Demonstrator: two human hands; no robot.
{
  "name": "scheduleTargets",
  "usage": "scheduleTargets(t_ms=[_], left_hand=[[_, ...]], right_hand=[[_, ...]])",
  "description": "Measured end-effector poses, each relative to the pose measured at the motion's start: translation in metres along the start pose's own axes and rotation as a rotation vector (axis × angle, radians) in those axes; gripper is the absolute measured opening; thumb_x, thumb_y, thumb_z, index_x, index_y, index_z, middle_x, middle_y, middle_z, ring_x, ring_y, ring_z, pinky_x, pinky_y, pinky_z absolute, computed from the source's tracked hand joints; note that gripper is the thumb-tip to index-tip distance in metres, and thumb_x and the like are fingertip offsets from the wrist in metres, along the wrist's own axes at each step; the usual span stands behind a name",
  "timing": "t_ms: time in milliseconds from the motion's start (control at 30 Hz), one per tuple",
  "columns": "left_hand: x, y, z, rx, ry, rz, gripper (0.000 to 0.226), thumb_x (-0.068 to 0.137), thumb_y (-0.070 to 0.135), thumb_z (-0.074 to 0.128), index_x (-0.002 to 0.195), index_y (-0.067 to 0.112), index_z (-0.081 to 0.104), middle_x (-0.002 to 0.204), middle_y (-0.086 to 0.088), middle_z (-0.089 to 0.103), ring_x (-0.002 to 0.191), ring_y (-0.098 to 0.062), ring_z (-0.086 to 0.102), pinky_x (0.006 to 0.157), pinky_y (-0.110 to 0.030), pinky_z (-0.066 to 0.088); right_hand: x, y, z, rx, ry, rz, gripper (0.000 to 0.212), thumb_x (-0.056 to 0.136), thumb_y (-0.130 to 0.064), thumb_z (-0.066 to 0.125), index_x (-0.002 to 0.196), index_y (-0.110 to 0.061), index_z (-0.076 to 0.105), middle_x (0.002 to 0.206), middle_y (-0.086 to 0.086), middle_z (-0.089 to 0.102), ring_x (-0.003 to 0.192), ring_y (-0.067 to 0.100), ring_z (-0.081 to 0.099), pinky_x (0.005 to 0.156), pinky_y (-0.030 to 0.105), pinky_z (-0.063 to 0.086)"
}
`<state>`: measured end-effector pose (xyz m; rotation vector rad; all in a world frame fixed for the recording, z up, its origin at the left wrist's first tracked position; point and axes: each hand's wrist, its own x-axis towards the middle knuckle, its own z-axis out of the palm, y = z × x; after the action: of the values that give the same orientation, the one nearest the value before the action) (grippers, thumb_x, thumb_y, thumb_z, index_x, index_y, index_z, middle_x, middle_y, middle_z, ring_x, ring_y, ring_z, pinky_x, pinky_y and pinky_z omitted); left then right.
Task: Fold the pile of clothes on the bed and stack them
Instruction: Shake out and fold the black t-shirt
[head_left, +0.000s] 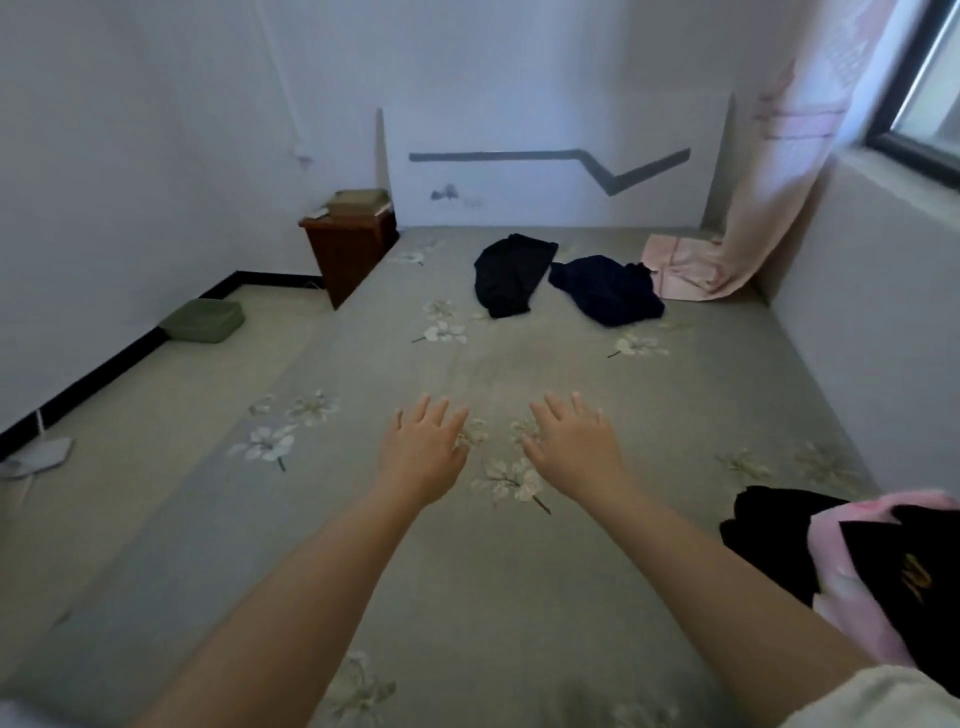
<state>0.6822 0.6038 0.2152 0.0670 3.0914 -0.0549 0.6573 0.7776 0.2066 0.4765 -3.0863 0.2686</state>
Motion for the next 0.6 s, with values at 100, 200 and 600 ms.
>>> scheduleTargets(t_ms=[100,200,600], left_hand=[[-0.009,-0.075,0.001,0.015,-0.008,-0.027,0.052,0.097,0.040,0.030,0.146,0.024,0.018,0.155,-0.001,0.014,0.143,-0.020,0.005,0.114,-0.041,0.009],[-0.024,-0.173,0.005,0.014,-0.024,-0.087,0.052,0.096,0.039,0.035,0.144,0.023,0.022,0.152,-0.003,0.020,0.142,-0.022,0.012,0.112,-0.042,0.013],[-0.146,-0.543,0.090,-0.060,-0.193,-0.584,0.055,0.095,0.041,0.036,0.143,0.017,0.021,0.148,-0.009,0.025,0.138,-0.026,0.017,0.108,-0.041,0.020]], right_hand=[[0.030,-0.077,0.013,-0.013,-0.022,-0.059,0.055,0.095,-0.042,0.037,0.143,-0.018,0.025,0.151,0.002,0.025,0.140,0.028,0.019,0.111,0.042,0.020],[0.064,-0.180,0.028,-0.015,-0.040,-0.128,0.054,0.094,-0.042,0.039,0.141,-0.017,0.029,0.148,0.003,0.030,0.138,0.028,0.022,0.109,0.044,0.021],[0.144,-0.562,0.152,0.070,-0.269,-0.576,0.055,0.095,-0.040,0.039,0.142,-0.014,0.027,0.148,0.005,0.029,0.135,0.024,0.026,0.108,0.038,0.028]])
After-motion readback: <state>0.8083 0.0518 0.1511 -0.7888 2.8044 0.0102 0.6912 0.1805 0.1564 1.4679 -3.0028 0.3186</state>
